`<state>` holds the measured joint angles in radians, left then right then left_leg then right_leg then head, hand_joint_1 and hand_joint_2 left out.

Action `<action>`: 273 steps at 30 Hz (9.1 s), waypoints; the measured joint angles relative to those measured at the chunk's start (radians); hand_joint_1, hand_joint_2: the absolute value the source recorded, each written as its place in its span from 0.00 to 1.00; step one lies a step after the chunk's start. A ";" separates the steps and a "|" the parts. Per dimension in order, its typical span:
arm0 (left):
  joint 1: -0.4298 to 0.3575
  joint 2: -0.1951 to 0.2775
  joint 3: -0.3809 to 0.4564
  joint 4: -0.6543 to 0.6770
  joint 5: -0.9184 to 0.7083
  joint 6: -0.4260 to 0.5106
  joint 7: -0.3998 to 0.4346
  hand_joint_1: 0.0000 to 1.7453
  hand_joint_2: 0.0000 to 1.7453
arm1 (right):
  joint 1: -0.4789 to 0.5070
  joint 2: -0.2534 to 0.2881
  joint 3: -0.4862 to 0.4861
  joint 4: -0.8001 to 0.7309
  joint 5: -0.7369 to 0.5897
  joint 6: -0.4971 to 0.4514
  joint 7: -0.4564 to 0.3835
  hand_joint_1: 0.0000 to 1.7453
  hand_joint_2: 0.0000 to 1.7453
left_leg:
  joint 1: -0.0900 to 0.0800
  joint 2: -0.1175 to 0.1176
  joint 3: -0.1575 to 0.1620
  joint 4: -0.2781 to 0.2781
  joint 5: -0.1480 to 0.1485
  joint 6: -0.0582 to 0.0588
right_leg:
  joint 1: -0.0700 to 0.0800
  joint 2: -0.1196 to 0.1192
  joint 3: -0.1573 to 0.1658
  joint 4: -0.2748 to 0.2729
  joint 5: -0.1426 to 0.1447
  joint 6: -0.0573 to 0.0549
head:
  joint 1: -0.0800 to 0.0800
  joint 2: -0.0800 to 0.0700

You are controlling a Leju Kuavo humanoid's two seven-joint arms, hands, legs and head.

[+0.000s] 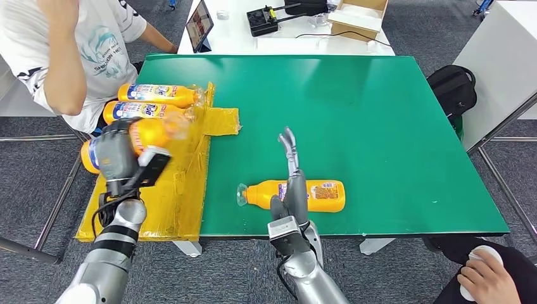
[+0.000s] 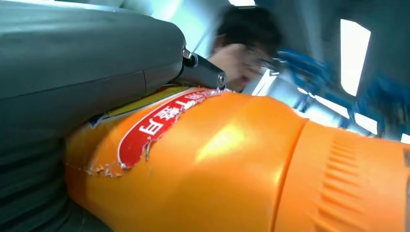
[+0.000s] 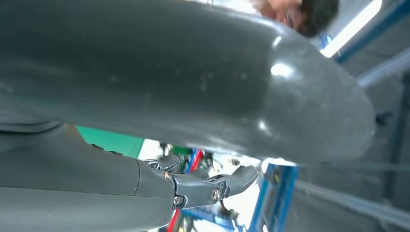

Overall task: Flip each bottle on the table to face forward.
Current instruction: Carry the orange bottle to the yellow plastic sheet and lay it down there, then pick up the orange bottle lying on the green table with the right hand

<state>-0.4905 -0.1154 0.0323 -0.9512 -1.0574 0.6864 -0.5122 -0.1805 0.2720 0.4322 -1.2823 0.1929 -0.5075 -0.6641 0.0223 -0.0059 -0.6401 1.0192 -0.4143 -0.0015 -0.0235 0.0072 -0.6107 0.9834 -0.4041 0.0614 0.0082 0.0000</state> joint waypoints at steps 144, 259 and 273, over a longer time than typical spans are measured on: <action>0.244 -0.073 -0.035 -0.110 0.830 -0.156 -0.190 0.00 1.00 | -0.237 -0.295 -0.008 0.386 0.354 0.584 0.326 0.00 1.00 | 0.000 -0.003 0.000 0.000 0.001 0.000 | 0.000 -0.001 0.002 -0.001 0.000 0.000 | 0.000 0.000; 0.263 -0.101 0.001 -0.002 0.819 -0.255 -0.190 0.00 1.00 | -0.306 -0.523 -0.082 0.501 0.470 0.425 0.435 1.00 1.00 | -0.001 -0.003 0.001 0.001 0.001 0.000 | 0.000 -0.001 0.003 -0.001 0.000 0.001 | 0.000 0.000; 0.271 -0.152 -0.062 -0.044 0.954 -0.453 -0.120 0.00 1.00 | -0.063 -0.263 -0.330 -0.003 0.205 0.006 0.151 1.00 1.00 | -0.001 -0.004 -0.001 0.001 0.000 0.000 | 0.000 -0.003 0.002 -0.001 0.000 0.001 | 0.000 0.000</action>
<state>-0.2190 -0.2673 -0.0296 -0.9951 -0.1034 0.2334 -0.6326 -0.2434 0.0086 0.1026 -1.2849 0.3978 -0.5018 -0.5133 0.0215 -0.0104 -0.6412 1.0197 -0.4139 -0.0013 -0.0239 0.0045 -0.6092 0.9825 -0.4043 0.0622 0.0079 0.0000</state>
